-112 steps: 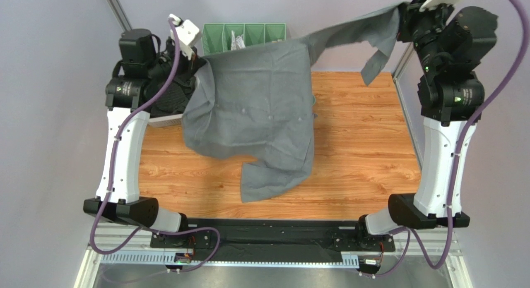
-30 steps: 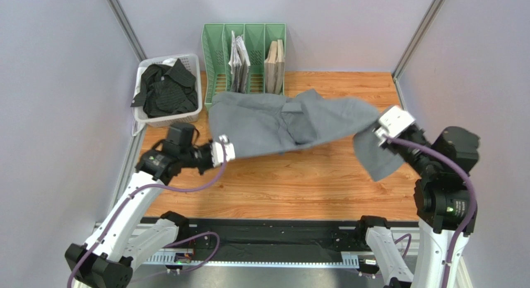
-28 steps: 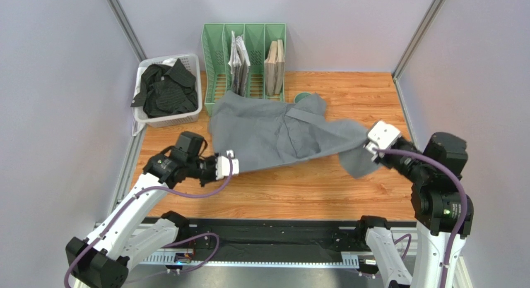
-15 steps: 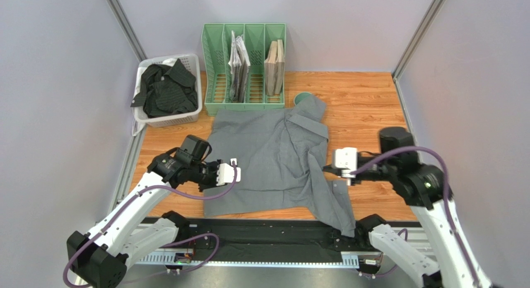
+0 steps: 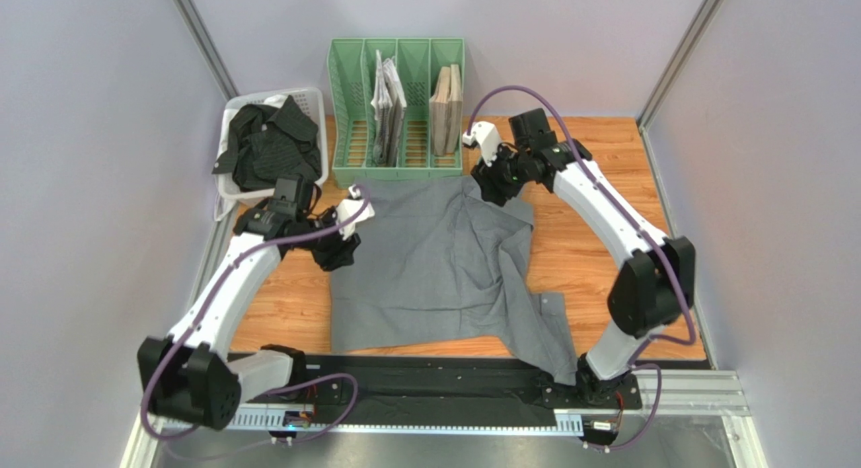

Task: Fold and stack the long sleeve shirts
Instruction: Flatten the shirt out

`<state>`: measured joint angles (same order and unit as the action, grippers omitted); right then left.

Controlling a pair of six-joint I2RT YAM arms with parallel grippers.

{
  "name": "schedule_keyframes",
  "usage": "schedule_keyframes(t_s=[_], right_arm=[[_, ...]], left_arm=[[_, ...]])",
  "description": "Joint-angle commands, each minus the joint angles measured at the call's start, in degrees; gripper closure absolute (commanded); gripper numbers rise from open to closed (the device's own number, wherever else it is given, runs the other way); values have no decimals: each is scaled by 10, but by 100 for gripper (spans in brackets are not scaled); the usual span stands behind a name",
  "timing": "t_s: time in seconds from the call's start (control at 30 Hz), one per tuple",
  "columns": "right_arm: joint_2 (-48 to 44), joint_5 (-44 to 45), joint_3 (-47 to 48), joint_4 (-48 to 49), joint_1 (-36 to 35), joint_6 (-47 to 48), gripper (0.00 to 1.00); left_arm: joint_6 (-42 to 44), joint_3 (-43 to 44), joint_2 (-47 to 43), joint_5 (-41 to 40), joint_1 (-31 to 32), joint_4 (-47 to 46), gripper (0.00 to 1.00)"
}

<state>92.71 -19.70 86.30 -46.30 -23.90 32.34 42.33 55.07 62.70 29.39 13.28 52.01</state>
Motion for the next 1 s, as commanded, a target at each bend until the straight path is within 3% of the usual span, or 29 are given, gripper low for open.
schedule_keyframes(t_s=[0.0, 0.27, 0.4, 0.5, 0.57, 0.6, 0.67, 0.7, 0.8, 0.97], right_arm=[[82, 34, 72, 14, 19, -26, 49], [157, 34, 73, -5, 62, -16, 56], [143, 14, 33, -26, 92, -11, 88], [125, 11, 13, -37, 128, -3, 100], [114, 2, 4, -46, 161, 3, 100], [109, -12, 4, -56, 170, 8, 99], [100, -36, 14, -70, 191, 15, 88], [99, -52, 20, -73, 193, 13, 73], [107, -98, 67, -88, 188, 4, 49], [169, -101, 167, -102, 151, -16, 44]], left_arm=[[-28, 35, 94, 18, -23, -46, 46], [-15, 66, 219, -36, -24, -87, 46], [-6, 76, 258, -47, -24, -85, 53], [1, 77, 279, -53, -24, -85, 60], [8, 72, 284, -57, -24, -85, 62], [10, 70, 283, -57, -23, -85, 62], [15, 64, 279, -51, -24, -85, 62], [15, 64, 278, -50, -23, -85, 62], [14, 68, 278, -38, -23, -82, 59], [7, 79, 281, -32, -23, -80, 52]])
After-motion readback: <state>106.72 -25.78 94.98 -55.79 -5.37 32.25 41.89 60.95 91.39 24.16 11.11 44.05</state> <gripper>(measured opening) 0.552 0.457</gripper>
